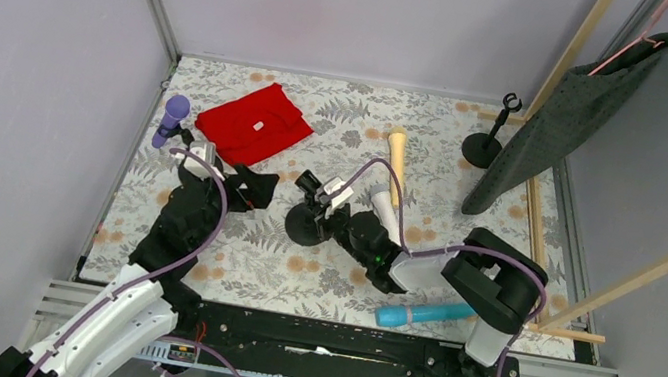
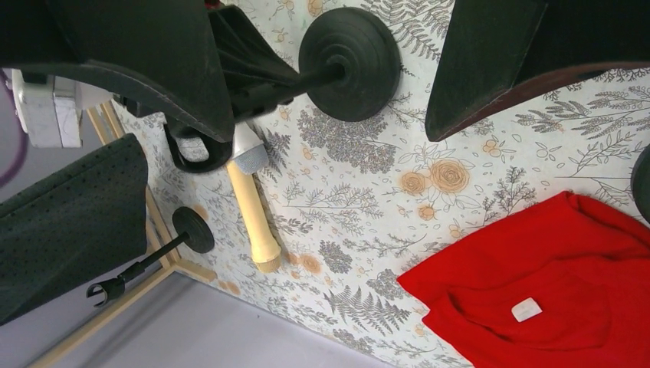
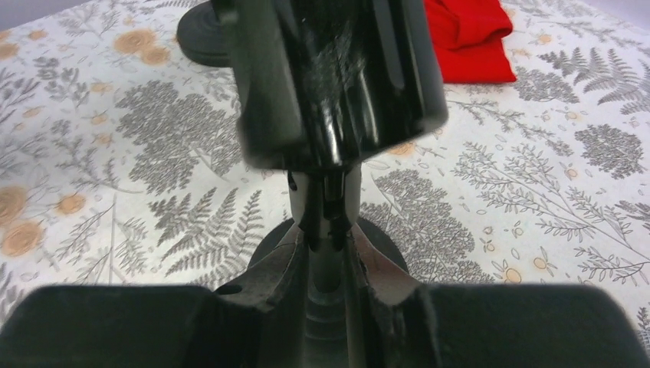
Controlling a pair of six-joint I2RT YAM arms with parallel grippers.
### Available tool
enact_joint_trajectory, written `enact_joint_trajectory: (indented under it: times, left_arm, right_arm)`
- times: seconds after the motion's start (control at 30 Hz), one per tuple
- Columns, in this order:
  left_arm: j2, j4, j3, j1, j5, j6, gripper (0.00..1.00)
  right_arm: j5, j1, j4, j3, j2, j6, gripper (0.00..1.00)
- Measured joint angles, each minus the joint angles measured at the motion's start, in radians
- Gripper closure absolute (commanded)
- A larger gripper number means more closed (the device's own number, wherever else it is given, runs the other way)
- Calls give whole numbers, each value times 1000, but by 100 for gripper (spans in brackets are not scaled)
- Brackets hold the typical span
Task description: Attach the microphones to the stand
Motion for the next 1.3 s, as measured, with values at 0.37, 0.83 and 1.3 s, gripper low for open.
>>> enact_joint_trajectory:
  times: [0.37, 0.83, 1.3]
  left_arm:
    - [-3, 0, -39, 0, 51, 7, 1]
    - [-82, 116, -211, 0, 71, -21, 1]
    - [69, 460, -320, -124, 195, 68, 1]
  right_arm:
    - [35, 0, 117, 6, 57, -35, 41]
    - [4, 0, -93, -205, -365, 32, 32]
    - [56, 0, -600, -233, -759, 166, 28]
